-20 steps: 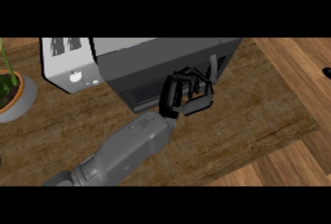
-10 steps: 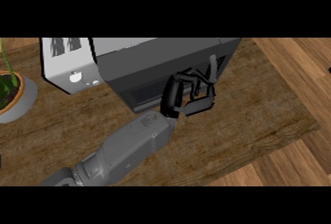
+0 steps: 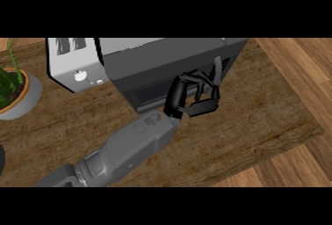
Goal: Pick up the milk, place it into the microwave and close the microwave
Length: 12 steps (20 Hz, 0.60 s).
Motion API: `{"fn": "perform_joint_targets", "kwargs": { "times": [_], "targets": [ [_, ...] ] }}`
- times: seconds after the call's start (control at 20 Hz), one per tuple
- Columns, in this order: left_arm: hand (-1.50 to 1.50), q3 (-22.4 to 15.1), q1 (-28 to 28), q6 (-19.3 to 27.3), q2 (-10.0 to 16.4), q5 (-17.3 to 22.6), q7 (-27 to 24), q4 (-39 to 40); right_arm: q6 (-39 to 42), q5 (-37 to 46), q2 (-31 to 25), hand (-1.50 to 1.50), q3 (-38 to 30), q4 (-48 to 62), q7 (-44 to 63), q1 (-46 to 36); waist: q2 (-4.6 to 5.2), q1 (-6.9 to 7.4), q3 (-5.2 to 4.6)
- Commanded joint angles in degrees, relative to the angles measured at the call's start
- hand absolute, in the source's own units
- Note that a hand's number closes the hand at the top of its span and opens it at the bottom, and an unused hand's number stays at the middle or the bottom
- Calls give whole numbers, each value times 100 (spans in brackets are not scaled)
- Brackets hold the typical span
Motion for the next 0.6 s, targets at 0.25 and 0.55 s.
{"fn": "perform_joint_targets", "kwargs": {
  "times": [0.25, 0.55],
  "targets": [
    [150, 288, 335, 289, 10, 517, 210, 818, -16, -211, -142, -150, -191, -53, 47, 313, 20, 300, -18],
    [-150, 157, 312, 132, 10, 653, 205, 874, -122, -334, -275, -150, -263, -285, 144, 449, -29, 389, -33]
  ]
}}
